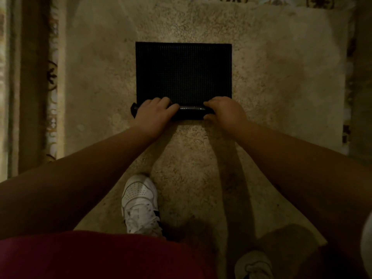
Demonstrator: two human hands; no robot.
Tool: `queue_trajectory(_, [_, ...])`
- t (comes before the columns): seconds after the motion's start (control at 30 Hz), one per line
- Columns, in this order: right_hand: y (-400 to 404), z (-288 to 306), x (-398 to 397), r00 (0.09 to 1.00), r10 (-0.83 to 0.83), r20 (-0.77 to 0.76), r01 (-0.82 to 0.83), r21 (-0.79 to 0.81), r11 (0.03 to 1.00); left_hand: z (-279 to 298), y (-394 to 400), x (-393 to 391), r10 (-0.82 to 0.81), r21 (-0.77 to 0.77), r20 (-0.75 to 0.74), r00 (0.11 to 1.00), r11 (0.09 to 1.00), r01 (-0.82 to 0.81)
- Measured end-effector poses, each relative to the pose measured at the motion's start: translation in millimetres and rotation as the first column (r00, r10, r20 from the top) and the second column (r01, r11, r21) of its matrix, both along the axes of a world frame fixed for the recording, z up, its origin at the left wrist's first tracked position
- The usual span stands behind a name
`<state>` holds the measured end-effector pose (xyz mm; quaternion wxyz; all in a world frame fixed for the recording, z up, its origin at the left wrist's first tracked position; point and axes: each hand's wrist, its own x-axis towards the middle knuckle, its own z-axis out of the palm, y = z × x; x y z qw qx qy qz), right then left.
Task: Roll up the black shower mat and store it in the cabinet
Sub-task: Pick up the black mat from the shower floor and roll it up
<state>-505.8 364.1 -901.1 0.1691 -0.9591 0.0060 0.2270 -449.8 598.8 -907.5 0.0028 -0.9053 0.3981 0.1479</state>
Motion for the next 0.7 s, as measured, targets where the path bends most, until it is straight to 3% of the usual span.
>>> queue_trajectory(0.23, [8, 3, -1, 0.994, 0.107, 0.020, -0.104, -0.112, 0.988, 8, -9, 17, 0.087, -0.033, -0.174, 0.981, 0.995, -0.094])
queue_trajectory(0.53, [9, 7, -11, 0.963, 0.233, -0.137, -0.253, -0.155, 0.955, 8, 5, -3, 0.087, -0.082, -0.274, 0.958, 0.990, -0.114])
queue_trajectory(0.6, [10, 6, -16, 0.965, 0.231, -0.121, -0.247, -0.140, 0.959, 6, 11, -18, 0.105, -0.107, -0.224, 0.969, 0.985, -0.132])
queue_trajectory(0.7, [10, 8, -12, 0.968, 0.220, -0.118, -0.235, -0.138, 0.962, 5, 17, -40, -0.005, -0.029, -0.099, 0.995, 1.000, 0.002])
